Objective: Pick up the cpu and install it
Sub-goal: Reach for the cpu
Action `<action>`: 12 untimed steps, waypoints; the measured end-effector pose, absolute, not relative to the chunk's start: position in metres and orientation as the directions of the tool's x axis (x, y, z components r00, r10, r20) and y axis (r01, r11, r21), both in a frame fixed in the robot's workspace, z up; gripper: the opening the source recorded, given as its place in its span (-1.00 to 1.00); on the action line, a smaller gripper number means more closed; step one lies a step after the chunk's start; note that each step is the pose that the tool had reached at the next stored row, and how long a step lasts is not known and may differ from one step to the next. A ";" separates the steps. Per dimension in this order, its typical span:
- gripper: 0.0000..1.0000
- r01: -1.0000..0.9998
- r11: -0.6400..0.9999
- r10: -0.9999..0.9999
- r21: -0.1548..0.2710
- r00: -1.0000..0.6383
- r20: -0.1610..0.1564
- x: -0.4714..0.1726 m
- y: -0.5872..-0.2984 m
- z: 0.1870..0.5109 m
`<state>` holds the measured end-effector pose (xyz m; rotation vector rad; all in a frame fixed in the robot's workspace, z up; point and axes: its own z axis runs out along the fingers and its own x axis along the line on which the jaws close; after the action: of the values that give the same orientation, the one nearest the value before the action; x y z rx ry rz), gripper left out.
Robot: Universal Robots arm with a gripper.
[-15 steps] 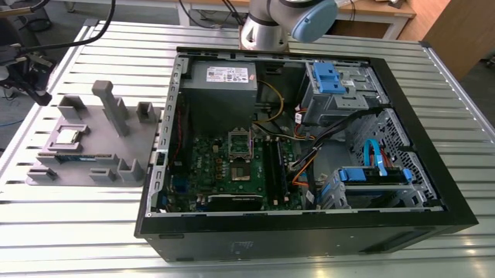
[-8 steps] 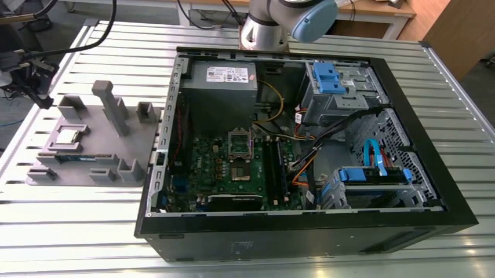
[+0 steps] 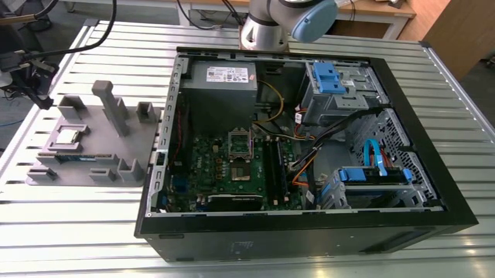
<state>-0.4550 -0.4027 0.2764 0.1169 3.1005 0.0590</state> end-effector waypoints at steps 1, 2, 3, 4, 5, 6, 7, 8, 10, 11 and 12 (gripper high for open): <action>-0.79 0.075 0.996 0.076 0.038 -0.997 -0.034 -0.455 -0.403 0.276; -0.79 0.075 0.997 0.076 0.037 -0.997 -0.034 -0.455 -0.403 0.277; -0.79 0.075 0.997 0.076 0.037 -0.997 -0.034 -0.455 -0.403 0.277; -0.79 0.075 0.997 0.076 0.037 -0.997 -0.034 -0.455 -0.403 0.277; -0.79 0.075 0.997 0.076 0.037 -0.997 -0.034 -0.455 -0.403 0.277; -0.79 0.075 0.997 0.076 0.037 -0.997 -0.034 -0.455 -0.403 0.277; -0.79 0.075 0.997 0.076 0.037 -0.997 -0.034 -0.455 -0.403 0.276; -0.79 0.075 0.997 0.076 0.037 -0.997 -0.034 -0.455 -0.403 0.276; -0.79 0.075 0.997 0.076 0.037 -0.997 -0.034 -0.455 -0.403 0.273; -0.79 0.074 0.997 0.076 0.037 -0.997 -0.034 -0.455 -0.403 0.272; -0.79 0.074 0.997 0.075 0.037 -0.997 -0.033 -0.455 -0.403 0.271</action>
<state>-0.4550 -0.4027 0.2707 0.1164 3.1043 0.0553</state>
